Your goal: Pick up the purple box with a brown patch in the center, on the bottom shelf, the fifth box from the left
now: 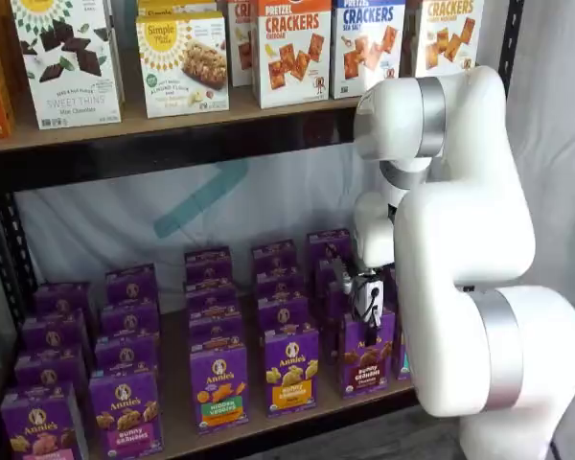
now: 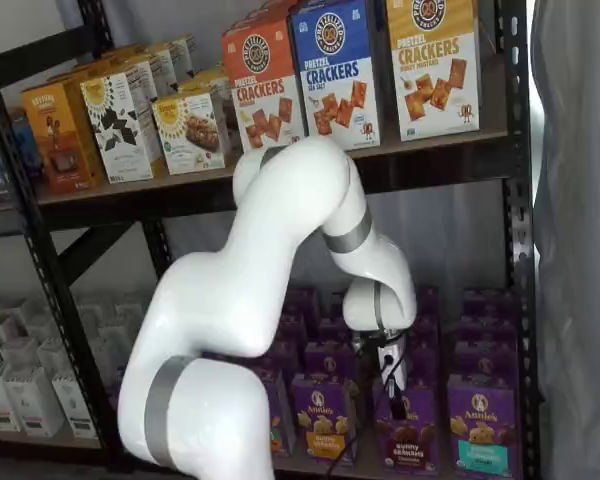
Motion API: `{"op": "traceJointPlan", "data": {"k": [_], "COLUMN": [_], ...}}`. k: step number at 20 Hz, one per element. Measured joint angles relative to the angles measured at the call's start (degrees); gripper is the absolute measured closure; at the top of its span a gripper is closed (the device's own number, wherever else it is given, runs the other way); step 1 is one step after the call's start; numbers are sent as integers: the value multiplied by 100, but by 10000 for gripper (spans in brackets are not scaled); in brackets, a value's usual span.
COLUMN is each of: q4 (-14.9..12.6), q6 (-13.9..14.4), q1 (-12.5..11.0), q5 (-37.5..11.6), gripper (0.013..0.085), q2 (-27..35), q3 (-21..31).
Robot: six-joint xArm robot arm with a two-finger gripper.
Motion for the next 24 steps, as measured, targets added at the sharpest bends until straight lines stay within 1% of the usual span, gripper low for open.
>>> {"op": "traceJointPlan", "data": {"k": [1,2,3,4,5,15,17,18,19,20,21,22,23,24], "q4": [54,84,113,129,146,122,150,179,199,212,223,227,219,200], "q6": [-45,-72,-97,-111,-127,-98,-122,-146,-163,-173,-180,-182,-173,-155], "q1": [4,5,7,8,8,14,16,18,20,22,24,26,27,27], "q5": [-19,-28,-35,-39,-41,-59,-95,-118,-135,-148,-160,-162,-166,-175], "gripper": [290,290,330,330,370,370,450,450,490,490,530,530,570,570], "q2": [-7,-12,-18,-26,-33,-96,-106,-111,-116,-120,-125,-129,-131,-132], "q3": [13,20,29,36,43,128,157,173,187,199,212,219,225,231]}}
